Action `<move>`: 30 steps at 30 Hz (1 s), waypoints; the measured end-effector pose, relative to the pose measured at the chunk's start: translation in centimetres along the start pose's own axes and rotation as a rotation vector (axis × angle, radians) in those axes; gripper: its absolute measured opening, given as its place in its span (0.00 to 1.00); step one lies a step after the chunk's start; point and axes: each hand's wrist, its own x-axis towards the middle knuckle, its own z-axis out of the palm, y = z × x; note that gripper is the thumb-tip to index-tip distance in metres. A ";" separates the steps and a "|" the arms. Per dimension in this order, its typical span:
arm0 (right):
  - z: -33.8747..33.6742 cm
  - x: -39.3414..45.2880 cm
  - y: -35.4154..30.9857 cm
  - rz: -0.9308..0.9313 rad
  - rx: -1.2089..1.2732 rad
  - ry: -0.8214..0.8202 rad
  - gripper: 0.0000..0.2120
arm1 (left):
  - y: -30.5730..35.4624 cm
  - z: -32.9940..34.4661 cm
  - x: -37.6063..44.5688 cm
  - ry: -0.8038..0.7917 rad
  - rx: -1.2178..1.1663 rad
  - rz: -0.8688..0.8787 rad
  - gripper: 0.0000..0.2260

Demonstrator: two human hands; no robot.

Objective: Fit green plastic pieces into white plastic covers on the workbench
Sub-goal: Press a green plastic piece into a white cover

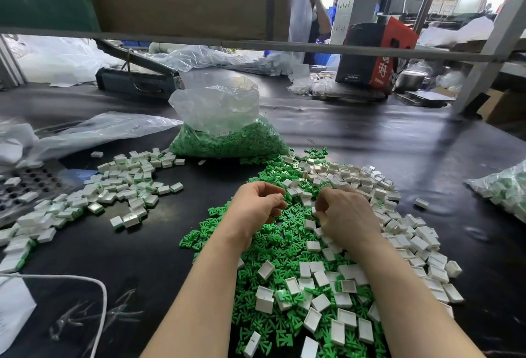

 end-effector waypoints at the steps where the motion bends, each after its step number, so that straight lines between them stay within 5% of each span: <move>1: 0.1 -0.1 -0.1 -0.006 -0.005 0.012 0.03 | -0.1 0.0 0.0 0.002 0.019 0.007 0.05; 13: -2.0 0.0 -3.7 0.087 1.038 -0.039 0.02 | -0.3 0.4 0.2 -0.029 -0.117 0.075 0.04; 15: -1.6 0.1 -3.5 0.067 0.976 -0.067 0.05 | -0.3 0.0 0.3 0.042 -0.119 0.094 0.04; 20: -0.5 0.0 -3.2 -0.111 0.183 -0.286 0.16 | 0.1 -0.6 0.2 0.128 -0.237 0.135 0.05; 30: 0.3 0.0 -3.6 -0.161 0.117 -0.221 0.17 | 0.8 -0.7 -0.3 0.108 -0.150 0.313 0.09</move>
